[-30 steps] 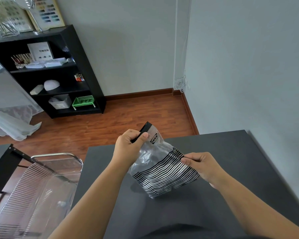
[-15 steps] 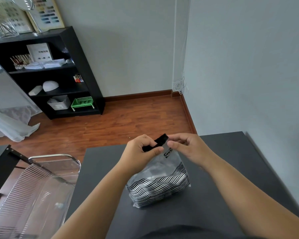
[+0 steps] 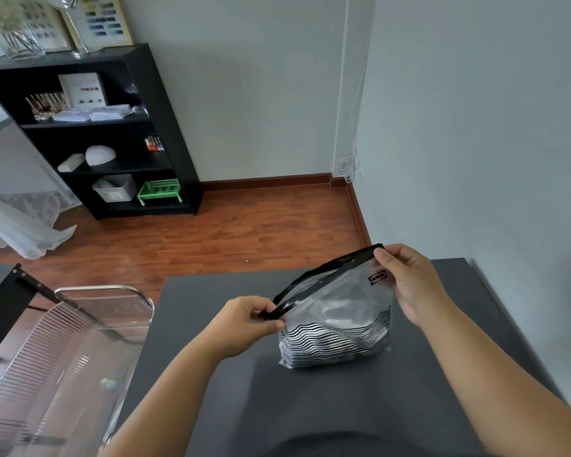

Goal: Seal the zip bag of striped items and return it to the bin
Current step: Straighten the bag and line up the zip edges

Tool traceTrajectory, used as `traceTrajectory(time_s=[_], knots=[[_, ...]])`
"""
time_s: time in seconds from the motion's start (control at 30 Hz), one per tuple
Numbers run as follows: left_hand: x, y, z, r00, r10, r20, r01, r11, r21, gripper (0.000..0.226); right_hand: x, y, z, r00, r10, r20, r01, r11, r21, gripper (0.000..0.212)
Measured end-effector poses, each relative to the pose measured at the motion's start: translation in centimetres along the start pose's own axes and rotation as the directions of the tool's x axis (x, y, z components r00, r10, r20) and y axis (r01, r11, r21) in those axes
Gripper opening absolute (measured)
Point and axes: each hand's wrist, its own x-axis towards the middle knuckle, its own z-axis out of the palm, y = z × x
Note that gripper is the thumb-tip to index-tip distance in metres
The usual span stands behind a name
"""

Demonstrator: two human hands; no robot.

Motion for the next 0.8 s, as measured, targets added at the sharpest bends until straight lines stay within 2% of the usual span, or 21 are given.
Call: traceTrajectory(time_s=[0.1,0.13,0.2,0.23,0.3,0.37,0.4,0.47,0.53,0.57,0.67,0.8], knots=[[-0.2,0.2,0.5,0.992,0.02,-0.124,-0.021,1.0,-0.003,0.006,0.0,0.3,-0.8,0.997,0.006,-0.078,-0.01,0.998,-0.056,0.011],[-0.2,0.4,0.6,0.983,0.039,-0.181,-0.039,0.999,0.005,0.009,-0.1,0.3,-0.9,0.993,-0.029,-0.11,0.011,0.987,-0.158,0.006],[-0.1,1.3,0.5,0.958,0.109,-0.265,-0.107,0.994,0.022,0.018,-0.5,0.0,-0.9,0.982,-0.155,-0.104,0.094,0.893,-0.439,0.02],[0.0,1.8,0.3,0.947,0.155,-0.28,-0.15,0.988,0.039,0.021,-0.9,-0.4,-0.7,0.972,-0.232,-0.03,0.174,0.803,-0.569,0.032],[0.0,3.0,0.1,0.928,0.255,-0.272,-0.244,0.967,0.075,0.031,-1.7,-1.8,0.3,0.924,-0.306,0.229,0.37,0.562,-0.74,0.049],[0.1,4.3,0.0,0.904,0.33,-0.272,-0.32,0.944,0.081,0.042,-2.3,-2.9,1.7,0.862,-0.221,0.456,0.507,0.347,-0.789,0.061],[0.1,4.8,0.1,0.887,0.364,-0.283,-0.354,0.931,0.087,0.044,-2.4,-3.2,2.5,0.842,-0.176,0.51,0.539,0.305,-0.785,0.064],[0.2,5.8,0.5,0.851,0.418,-0.319,-0.406,0.908,0.105,0.045,-2.5,-3.7,3.8,0.826,-0.158,0.541,0.56,0.337,-0.757,0.051],[0.2,6.2,0.6,0.836,0.418,-0.354,-0.419,0.905,0.079,0.045,-2.3,-4.2,4.6,0.808,-0.199,0.554,0.584,0.395,-0.709,0.018],[0.2,6.1,0.6,0.842,0.405,-0.357,-0.412,0.909,0.058,0.046,-2.3,-4.4,4.9,0.801,-0.212,0.56,0.589,0.445,-0.675,0.009],[0.0,5.1,0.4,0.861,0.395,-0.321,-0.39,0.917,0.083,0.042,-2.1,-4.3,4.7,0.817,-0.246,0.521,0.547,0.617,-0.566,0.016],[-0.3,3.5,0.6,0.831,0.338,-0.442,-0.329,0.939,0.1,0.01,-2.2,-4.3,4.2,0.835,-0.269,0.48,0.51,0.705,-0.492,0.005]])
